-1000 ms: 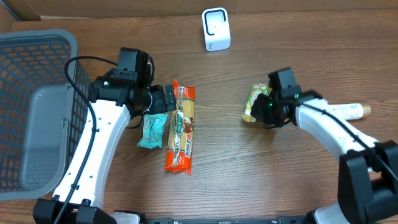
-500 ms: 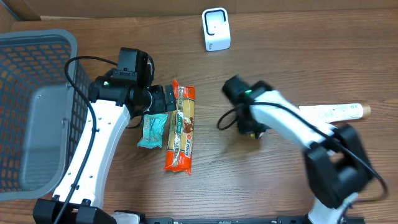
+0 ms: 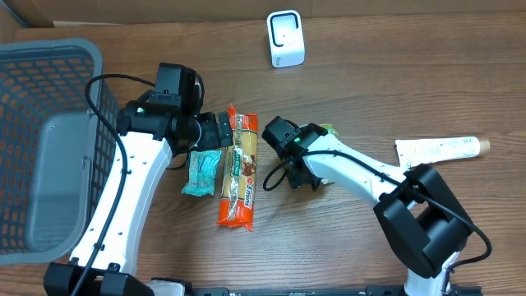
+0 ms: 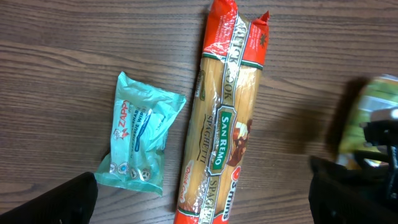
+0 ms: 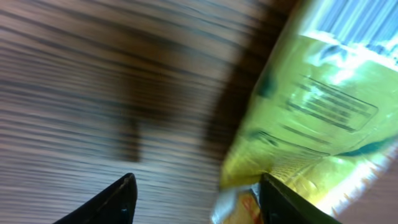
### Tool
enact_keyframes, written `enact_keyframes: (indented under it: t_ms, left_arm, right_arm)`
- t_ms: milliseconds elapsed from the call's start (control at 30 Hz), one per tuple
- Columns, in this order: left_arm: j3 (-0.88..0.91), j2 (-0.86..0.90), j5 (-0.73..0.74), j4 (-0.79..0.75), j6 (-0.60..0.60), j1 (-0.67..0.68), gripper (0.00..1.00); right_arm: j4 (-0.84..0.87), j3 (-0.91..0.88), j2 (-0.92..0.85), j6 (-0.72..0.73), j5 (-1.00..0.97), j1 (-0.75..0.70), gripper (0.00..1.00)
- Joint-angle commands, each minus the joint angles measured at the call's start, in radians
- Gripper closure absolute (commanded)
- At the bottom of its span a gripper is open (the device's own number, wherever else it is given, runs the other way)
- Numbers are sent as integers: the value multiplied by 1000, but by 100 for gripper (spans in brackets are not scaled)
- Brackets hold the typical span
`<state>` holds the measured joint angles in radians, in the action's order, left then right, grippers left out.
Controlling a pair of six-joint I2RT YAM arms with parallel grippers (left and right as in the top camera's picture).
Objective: Scan the item barcode
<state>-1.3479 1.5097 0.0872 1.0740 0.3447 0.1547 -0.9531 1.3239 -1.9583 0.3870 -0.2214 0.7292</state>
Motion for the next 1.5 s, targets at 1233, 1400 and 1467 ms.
enact_keyframes:
  t_ms: [1233,1400,1467]
  left_arm:
    - [-5,7,10,-1,-8,-8,0]
    - [-5,7,10,-1,-8,-8,0]
    - [-5,7,10,-1,-8,-8,0]
  right_arm:
    - [159,-187,93,-470,459,-352,21]
    - [212,-243,93,-462,472,-353,53]
    - [213,-241,93,-463,511,-353,62]
